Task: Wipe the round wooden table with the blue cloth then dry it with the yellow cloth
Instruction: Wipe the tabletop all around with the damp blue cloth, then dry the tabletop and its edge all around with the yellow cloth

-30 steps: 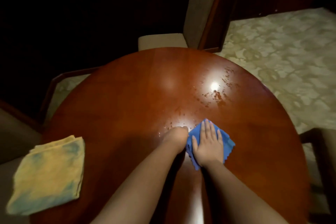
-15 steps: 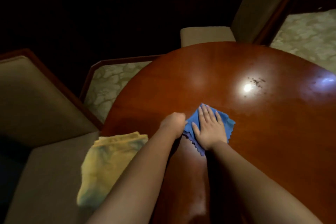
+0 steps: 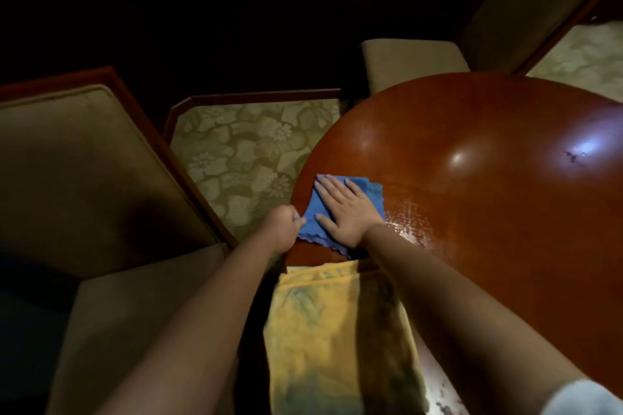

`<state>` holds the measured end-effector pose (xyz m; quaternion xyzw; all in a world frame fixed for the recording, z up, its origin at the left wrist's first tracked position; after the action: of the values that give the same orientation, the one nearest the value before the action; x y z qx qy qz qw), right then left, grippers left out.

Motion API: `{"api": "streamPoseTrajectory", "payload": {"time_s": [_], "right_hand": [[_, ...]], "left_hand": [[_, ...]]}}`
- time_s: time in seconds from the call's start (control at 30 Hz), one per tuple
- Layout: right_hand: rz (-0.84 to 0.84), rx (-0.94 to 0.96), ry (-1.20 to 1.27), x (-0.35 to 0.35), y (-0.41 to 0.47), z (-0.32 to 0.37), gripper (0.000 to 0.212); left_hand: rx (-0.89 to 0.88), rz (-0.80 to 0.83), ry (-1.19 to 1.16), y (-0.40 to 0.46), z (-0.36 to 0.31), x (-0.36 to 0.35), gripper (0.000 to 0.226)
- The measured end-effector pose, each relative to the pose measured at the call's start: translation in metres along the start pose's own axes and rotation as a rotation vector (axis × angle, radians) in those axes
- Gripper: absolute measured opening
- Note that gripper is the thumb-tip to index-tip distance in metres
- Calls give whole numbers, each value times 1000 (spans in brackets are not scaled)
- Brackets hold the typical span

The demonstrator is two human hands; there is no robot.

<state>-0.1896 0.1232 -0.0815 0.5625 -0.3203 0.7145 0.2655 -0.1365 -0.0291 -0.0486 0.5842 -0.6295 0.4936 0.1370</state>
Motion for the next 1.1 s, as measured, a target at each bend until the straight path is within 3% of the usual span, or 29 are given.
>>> {"api": "streamPoseTrajectory", "payload": {"time_s": [0.4,0.57,0.7,0.77,0.8,0.87,0.9,1.0,1.1], "right_hand": [[85,206,-64,0,-8,42,93],[71,228,-89,-3,-11,48,93],[154,198,-63,11,-13,52,91],[63,110,73,30,-17,49,85],[-81,-1,206,40,-24,46,79],[-431,-331,502,48,-54,35,61],[-501,-494,577,44,-76,31,57],[-320,-750,542,8,-141,43,60],[-335,-851,484,-10,-171,69,66]], "left_hand": [[2,-18,-158,-41,52,-21,33],[31,-1,-150,-50,52,-25,31],[56,-47,-217,-54,50,-24,31],[93,-117,-367,-60,52,-28,30],[123,-163,-469,-65,54,-31,27],[199,-198,-597,-76,55,-33,25],[231,-184,-615,-80,54,-35,33],[286,-117,-606,-86,42,-34,53],[286,-45,-547,-96,29,-31,74]]}}
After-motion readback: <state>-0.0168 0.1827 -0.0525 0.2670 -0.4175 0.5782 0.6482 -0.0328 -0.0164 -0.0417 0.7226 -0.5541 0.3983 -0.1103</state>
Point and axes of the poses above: each hand's wrist, its own y-axis towards the middle knuckle, its own x-axis out of the back of the hand, z = x × y, the point moved 1 cm from there along y, towards the middle knuckle, and after that the axes turned 2 degrees about -z, right-handed, at the moved point
